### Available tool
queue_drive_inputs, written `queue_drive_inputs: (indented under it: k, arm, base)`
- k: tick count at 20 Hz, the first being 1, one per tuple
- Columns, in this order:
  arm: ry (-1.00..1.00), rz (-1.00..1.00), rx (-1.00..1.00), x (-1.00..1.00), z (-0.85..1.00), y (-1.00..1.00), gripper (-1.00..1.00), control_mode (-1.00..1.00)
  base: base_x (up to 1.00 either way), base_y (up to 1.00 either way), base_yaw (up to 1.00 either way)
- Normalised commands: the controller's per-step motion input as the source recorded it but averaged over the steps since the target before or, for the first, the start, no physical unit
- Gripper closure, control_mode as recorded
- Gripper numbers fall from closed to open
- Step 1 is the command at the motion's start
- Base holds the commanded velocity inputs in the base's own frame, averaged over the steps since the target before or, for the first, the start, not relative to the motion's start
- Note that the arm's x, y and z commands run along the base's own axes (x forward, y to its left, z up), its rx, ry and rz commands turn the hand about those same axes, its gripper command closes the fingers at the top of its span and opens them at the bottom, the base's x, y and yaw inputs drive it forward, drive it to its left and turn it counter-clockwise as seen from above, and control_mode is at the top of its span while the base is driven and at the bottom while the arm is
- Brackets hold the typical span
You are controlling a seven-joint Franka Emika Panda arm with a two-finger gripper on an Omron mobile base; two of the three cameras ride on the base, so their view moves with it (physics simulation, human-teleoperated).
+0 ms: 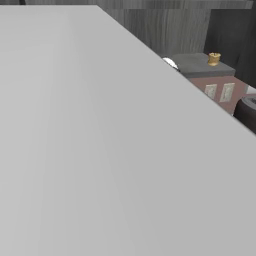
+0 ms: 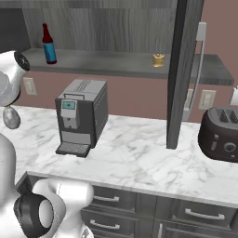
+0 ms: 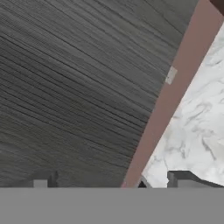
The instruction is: Get the candle and the beer from the cabinet and move them to the dining counter.
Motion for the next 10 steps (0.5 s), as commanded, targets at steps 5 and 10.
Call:
queue_drive_inputs:
  k: [5, 10]
  arm:
    - [-0.31, -0.03, -0.12, 0.00, 0.00, -0.60, -1.00, -1.00]
    - [-0.30, -0.04, -0.12, 0.02, 0.00, -0.54, -1.00, -1.00]
  base:
    - [0.00, 0.00, 0.00]
    - [0.00, 0.00, 0.00]
